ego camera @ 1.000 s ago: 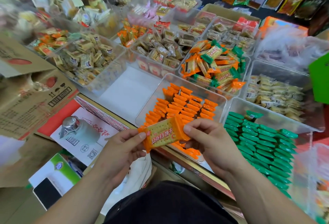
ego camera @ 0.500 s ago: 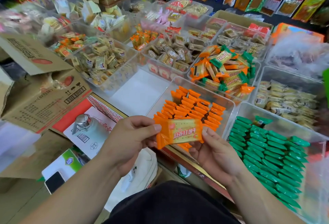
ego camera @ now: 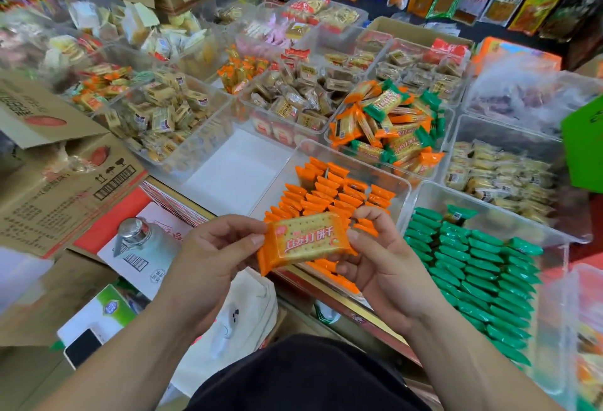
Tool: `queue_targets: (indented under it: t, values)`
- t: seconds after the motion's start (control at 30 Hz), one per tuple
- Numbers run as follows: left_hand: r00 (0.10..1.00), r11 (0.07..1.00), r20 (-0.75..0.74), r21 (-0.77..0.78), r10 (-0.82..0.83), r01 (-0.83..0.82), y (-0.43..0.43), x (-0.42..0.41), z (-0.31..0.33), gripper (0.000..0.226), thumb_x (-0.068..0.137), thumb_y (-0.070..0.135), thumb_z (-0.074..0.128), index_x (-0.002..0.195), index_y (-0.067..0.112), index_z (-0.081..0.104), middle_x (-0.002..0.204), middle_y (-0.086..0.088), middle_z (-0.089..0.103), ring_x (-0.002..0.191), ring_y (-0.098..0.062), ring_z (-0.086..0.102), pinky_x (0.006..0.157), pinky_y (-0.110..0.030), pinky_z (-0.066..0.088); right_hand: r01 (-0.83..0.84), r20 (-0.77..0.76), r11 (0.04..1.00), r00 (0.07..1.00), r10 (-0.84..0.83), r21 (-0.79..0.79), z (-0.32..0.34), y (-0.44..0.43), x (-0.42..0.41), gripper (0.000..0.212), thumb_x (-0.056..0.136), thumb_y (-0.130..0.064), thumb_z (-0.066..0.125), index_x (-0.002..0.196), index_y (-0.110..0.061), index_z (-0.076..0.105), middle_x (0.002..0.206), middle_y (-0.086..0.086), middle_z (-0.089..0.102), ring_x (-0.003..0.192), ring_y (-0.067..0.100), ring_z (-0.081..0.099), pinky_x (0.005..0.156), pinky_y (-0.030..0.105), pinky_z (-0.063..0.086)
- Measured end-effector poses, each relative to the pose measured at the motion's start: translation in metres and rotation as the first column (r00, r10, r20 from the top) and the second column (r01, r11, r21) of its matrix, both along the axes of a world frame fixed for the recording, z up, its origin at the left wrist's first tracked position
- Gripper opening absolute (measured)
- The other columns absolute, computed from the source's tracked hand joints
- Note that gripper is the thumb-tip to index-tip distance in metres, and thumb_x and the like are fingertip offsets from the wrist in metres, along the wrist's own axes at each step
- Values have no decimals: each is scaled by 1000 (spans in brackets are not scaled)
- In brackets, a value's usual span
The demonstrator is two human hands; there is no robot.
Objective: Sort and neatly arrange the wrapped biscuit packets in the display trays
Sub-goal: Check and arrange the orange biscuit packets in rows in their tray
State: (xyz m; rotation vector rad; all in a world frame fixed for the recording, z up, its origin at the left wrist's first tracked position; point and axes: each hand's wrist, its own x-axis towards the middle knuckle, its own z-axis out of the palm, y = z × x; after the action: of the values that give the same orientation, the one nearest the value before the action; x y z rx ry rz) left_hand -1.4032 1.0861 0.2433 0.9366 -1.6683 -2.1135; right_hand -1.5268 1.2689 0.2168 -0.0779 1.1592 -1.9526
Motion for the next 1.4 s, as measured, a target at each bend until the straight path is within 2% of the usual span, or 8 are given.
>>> queue_targets:
  t: [0.3,0.43,0.53,0.7,0.9,1.13,1.27,1.4]
  values:
    - [993,944,115,-329,-3,41,0,1,10,11,89,6,70,81,10,77,62,-14,67,53,-21,63,56,-29,53,-6,-7,996,1000,7,89,0,4,-3,16,91,0,58,99,2,72,85,21,69,67,22,67,58,25,56]
    - [974,998,223,-41,-47,58,-7,-2,7,34,85,16,69,54,8,59,52,-14,44,46,-22,43,58,-33,38,-79,-129,952,984,122,296,-4,3,-6,23,87,-20,69,64,-16,69,60,4,54,52,13,45,49,23,36]
    - [978,967,184,249,-97,49,-10,-4,4,28,73,16,68,51,11,53,52,-7,36,42,-18,35,49,-24,27,-119,78,976,991,107,184,-6,0,-9,25,84,-19,68,61,-15,60,58,1,43,48,10,37,46,21,28]
    - [978,938,179,345,-106,38,-12,-9,-6,26,76,13,68,56,10,53,51,-6,38,42,-15,35,45,-23,26,-132,224,991,967,124,22,-11,0,-16,23,90,-16,61,67,-13,60,58,-1,41,46,8,37,43,18,30]
    - [954,994,294,-68,-64,88,-13,-24,-19,24,95,10,65,72,6,73,62,-14,65,46,-22,56,45,-26,41,-109,4,942,994,114,316,-18,-5,-36,13,88,-24,66,86,-12,71,57,7,57,40,11,48,39,22,41]
    - [957,899,281,-397,-73,185,-22,-73,-55,14,92,11,69,92,21,79,78,9,77,77,-6,73,72,-20,54,-20,4,900,1000,20,435,-34,-27,-81,41,98,-46,55,110,-8,64,96,22,75,81,32,75,58,30,59]
    - [922,793,357,-513,-153,330,-38,-109,-99,27,94,16,68,113,33,74,106,18,74,98,1,68,86,-23,54,97,-86,861,994,-62,499,-64,-47,-118,11,93,-17,71,101,-11,66,105,21,73,87,33,75,60,29,60]
    - [789,461,586,-657,-186,597,-55,-132,-141,40,96,28,55,135,21,61,131,-1,65,122,-25,59,102,-41,45,206,-256,816,964,-74,540,-75,-66,-150,36,91,-9,72,123,-17,57,99,12,74,83,21,75,68,32,61]
